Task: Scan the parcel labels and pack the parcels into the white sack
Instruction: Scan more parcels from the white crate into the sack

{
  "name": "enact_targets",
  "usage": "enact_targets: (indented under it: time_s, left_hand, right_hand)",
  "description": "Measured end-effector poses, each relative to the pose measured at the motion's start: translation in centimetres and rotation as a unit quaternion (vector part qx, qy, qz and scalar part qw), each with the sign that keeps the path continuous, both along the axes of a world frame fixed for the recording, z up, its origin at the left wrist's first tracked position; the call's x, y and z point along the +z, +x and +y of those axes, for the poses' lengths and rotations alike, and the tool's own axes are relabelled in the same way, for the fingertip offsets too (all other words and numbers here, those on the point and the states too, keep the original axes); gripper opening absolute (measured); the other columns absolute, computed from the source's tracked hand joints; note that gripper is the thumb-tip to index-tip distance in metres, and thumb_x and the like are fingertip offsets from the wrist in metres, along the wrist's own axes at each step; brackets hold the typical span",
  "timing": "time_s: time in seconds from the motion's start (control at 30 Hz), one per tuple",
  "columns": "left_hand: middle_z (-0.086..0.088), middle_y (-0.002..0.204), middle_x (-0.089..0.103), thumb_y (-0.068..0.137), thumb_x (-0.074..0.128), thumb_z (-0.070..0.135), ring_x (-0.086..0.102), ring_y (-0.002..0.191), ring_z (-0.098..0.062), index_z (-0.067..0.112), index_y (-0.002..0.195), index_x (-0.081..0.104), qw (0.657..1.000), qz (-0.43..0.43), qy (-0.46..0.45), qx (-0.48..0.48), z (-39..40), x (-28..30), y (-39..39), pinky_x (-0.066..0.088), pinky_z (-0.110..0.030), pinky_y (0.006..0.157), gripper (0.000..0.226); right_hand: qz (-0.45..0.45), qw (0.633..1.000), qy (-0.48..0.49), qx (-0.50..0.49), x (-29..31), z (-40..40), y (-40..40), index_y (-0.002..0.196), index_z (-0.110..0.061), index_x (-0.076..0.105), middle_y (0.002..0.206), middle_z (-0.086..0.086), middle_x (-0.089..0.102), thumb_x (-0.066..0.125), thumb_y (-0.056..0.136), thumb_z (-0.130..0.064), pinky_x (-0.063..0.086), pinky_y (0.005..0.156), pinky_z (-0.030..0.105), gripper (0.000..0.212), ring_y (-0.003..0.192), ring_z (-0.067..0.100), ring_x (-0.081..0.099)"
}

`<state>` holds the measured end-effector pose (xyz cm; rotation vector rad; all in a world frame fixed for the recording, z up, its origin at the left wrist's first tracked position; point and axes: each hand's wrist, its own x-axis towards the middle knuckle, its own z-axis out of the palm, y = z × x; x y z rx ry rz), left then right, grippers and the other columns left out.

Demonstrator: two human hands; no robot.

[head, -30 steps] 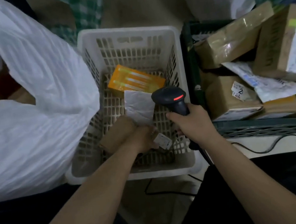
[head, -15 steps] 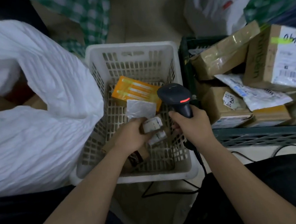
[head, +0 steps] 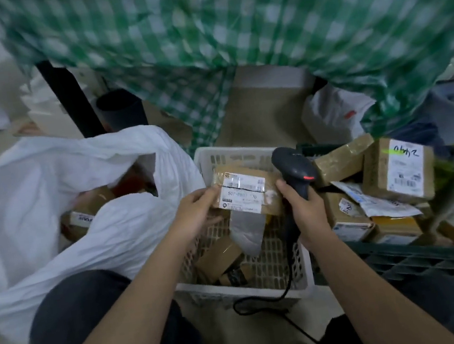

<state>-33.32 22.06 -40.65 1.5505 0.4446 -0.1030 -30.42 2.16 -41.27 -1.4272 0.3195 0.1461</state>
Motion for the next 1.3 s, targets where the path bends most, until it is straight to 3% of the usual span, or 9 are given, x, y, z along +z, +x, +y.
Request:
enact_targets:
  time_s: [0.23, 0.33, 0.47, 0.57, 0.67, 0.83, 0.97, 1.13, 1.3]
  left_hand:
    - [-0.012, 0.118, 0.067, 0.097, 0.051, 0.027, 0.065, 0.106, -0.02, 0.017, 0.113, 0.063, 0.999, -0.004, -0.012, -0.04, 2.3, 3.7, -2.8, 0.051, -0.037, 0.096, 0.022]
    - [0.0, 0.126, 0.059, 0.089, 0.066, 0.019, 0.062, 0.111, -0.017, 0.032, 0.138, 0.04, 0.995, -0.044, -0.011, -0.09, 3.1, 4.6, -3.7, 0.05, -0.04, 0.099, 0.057]
    - [0.014, 0.133, 0.045, 0.076, 0.079, 0.014, 0.064, 0.102, -0.006, 0.038, 0.146, 0.028, 0.978, -0.092, 0.1, -0.16, 2.9, 5.8, -4.5, 0.052, -0.027, 0.09, 0.09]
    - [0.014, 0.127, 0.046, 0.077, 0.079, 0.014, 0.069, 0.088, -0.006, 0.034, 0.137, 0.037, 0.98, -0.104, 0.099, -0.134, 2.8, 6.5, -4.6, 0.056, -0.023, 0.075, 0.076]
    - [0.008, 0.126, 0.054, 0.077, 0.078, 0.029, 0.071, 0.087, -0.017, 0.035, 0.126, 0.043, 0.984, -0.087, 0.118, -0.104, 3.1, 6.5, -4.7, 0.056, -0.028, 0.074, 0.06]
    - [0.003, 0.106, 0.069, 0.085, 0.064, 0.048, 0.071, 0.087, -0.013, 0.03, 0.132, 0.042, 0.987, -0.07, 0.124, -0.068, 2.5, 6.8, -4.4, 0.054, -0.028, 0.074, 0.055]
    - [0.009, 0.117, 0.063, 0.082, 0.07, 0.042, 0.062, 0.107, -0.01, 0.033, 0.125, 0.045, 0.98, -0.083, 0.141, -0.116, 2.4, 6.6, -4.5, 0.054, -0.026, 0.084, 0.051]
    - [0.011, 0.118, 0.063, 0.076, 0.08, 0.032, 0.06, 0.11, -0.009, 0.03, 0.116, 0.052, 0.963, -0.12, 0.22, -0.094, 3.4, 5.6, -4.3, 0.052, -0.034, 0.092, 0.049]
    - [0.007, 0.115, 0.063, 0.078, 0.078, 0.022, 0.061, 0.101, -0.012, 0.018, 0.108, 0.052, 0.964, -0.153, 0.217, -0.025, 3.8, 4.6, -3.9, 0.052, -0.021, 0.078, 0.04]
  right_hand:
    - [-0.052, 0.998, -0.012, 0.038, 4.0, 0.8, -1.3, 0.102, -0.015, 0.069, 0.089, 0.007, 0.068, 0.076, 0.083, -0.026, 0.052, 0.077, 0.037, 0.024, 0.084, 0.023, 0.064]
    - [-0.042, 0.998, -0.026, 0.043, 5.0, 0.8, -1.3, 0.094, -0.019, 0.068, 0.094, 0.007, 0.072, 0.076, 0.083, -0.028, 0.053, 0.086, 0.041, 0.016, 0.091, 0.025, 0.067]
    - [-0.016, 0.999, -0.008, 0.041, 6.1, 0.9, -1.1, 0.09, -0.019, 0.067, 0.097, 0.009, 0.072, 0.075, 0.083, -0.03, 0.053, 0.093, 0.047, 0.015, 0.095, 0.029, 0.068]
    - [-0.016, 0.999, 0.021, 0.041, 6.5, 0.9, -1.4, 0.096, -0.02, 0.068, 0.1, 0.006, 0.072, 0.076, 0.082, -0.033, 0.053, 0.094, 0.046, 0.02, 0.098, 0.026, 0.068]
    - [-0.048, 0.997, 0.058, 0.032, 6.6, 0.5, -1.7, 0.099, -0.026, 0.069, 0.103, 0.005, 0.073, 0.076, 0.081, -0.033, 0.053, 0.094, 0.045, 0.02, 0.1, 0.026, 0.067]
    - [-0.072, 0.997, 0.008, 0.04, 6.8, 0.8, -2.0, 0.091, -0.02, 0.07, 0.094, 0.005, 0.073, 0.079, 0.079, -0.022, 0.056, 0.087, 0.041, 0.015, 0.095, 0.025, 0.068]
    - [-0.075, 0.997, -0.019, 0.011, 7.0, 1.8, -1.4, 0.095, -0.014, 0.07, 0.094, 0.007, 0.072, 0.079, 0.079, -0.022, 0.056, 0.087, 0.042, 0.021, 0.094, 0.026, 0.068]
    - [-0.105, 0.993, -0.055, 0.027, 7.3, 2.3, -1.4, 0.085, -0.02, 0.066, 0.09, 0.007, 0.07, 0.076, 0.082, -0.024, 0.053, 0.083, 0.039, 0.012, 0.092, 0.025, 0.066]
    - [-0.147, 0.98, -0.128, 0.042, 7.3, 1.9, -2.6, 0.082, -0.021, 0.065, 0.075, 0.002, 0.066, 0.075, 0.083, -0.028, 0.048, 0.067, 0.032, 0.012, 0.071, 0.016, 0.06]
